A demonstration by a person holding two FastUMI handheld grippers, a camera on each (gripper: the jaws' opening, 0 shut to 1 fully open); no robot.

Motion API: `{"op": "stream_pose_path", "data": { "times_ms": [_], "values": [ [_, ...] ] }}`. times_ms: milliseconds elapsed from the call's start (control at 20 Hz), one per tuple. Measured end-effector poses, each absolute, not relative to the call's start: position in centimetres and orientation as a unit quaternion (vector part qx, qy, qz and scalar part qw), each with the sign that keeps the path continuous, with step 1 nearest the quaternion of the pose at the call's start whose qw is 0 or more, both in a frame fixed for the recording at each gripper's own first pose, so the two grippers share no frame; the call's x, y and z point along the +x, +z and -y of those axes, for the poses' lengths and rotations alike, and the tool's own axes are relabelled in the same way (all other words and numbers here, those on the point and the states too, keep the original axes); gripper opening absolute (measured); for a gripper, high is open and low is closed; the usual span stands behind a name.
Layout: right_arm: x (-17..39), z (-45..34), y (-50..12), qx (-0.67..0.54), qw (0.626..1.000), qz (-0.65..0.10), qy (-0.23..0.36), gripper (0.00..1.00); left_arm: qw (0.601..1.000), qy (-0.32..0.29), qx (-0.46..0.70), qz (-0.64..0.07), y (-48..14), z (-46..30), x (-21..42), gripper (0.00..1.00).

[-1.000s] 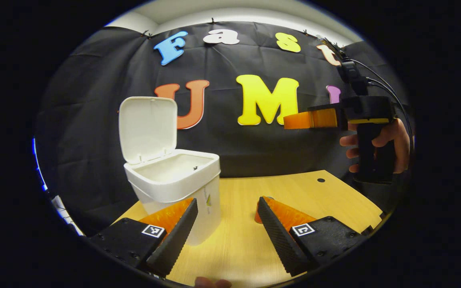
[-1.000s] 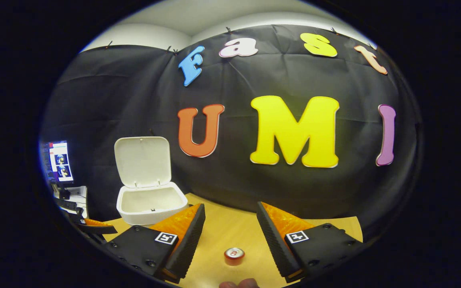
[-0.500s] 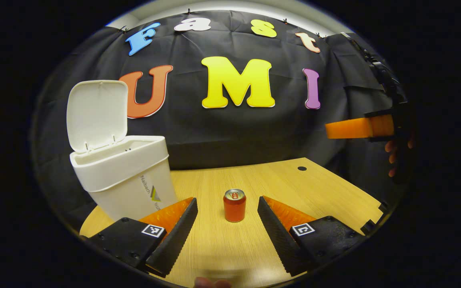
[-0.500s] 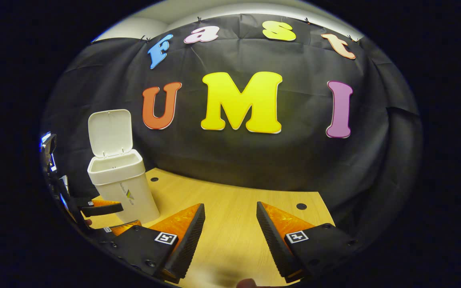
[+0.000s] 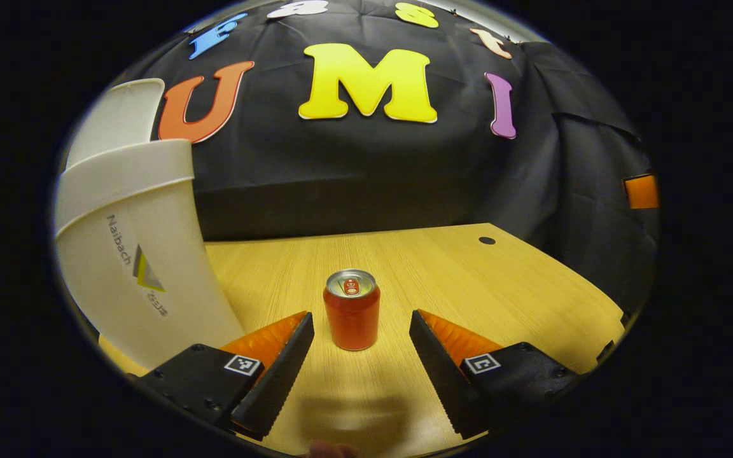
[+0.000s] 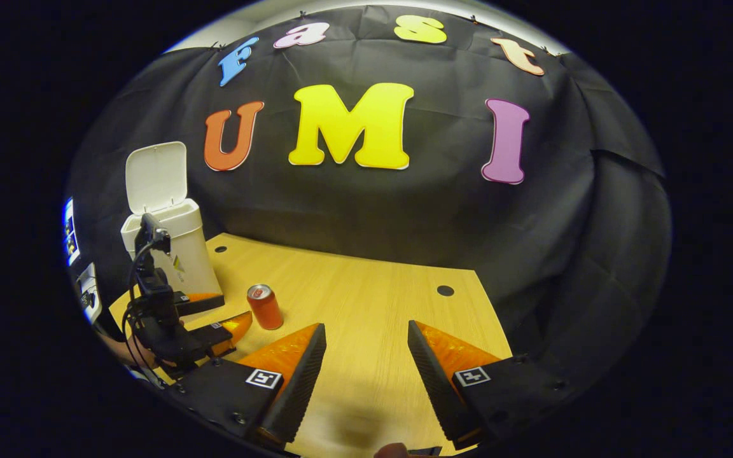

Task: Press the lid of the desktop garbage bin to open it, pick up the crumpled paper on the desktop and throw it into the bin, then pick up the pop can on the desktop and drop it into the bin, and finally close the garbage bin lid.

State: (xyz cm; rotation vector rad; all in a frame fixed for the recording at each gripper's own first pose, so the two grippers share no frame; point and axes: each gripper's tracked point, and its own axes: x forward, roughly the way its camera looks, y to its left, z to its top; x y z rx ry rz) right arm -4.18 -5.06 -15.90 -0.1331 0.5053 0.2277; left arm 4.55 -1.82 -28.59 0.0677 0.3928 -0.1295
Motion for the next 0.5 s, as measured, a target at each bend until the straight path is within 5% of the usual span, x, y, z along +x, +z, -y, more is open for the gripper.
{"op": "stream_pose_path", "data": {
  "times_ms": [500],
  "values": [
    [-4.0,4.2,-16.8,-0.06,0.954,-0.259,0.138,0.83,0.972,-0.051,0.033,-0.228,-33.3,0.9,7.4,1.0]
  ]
}}
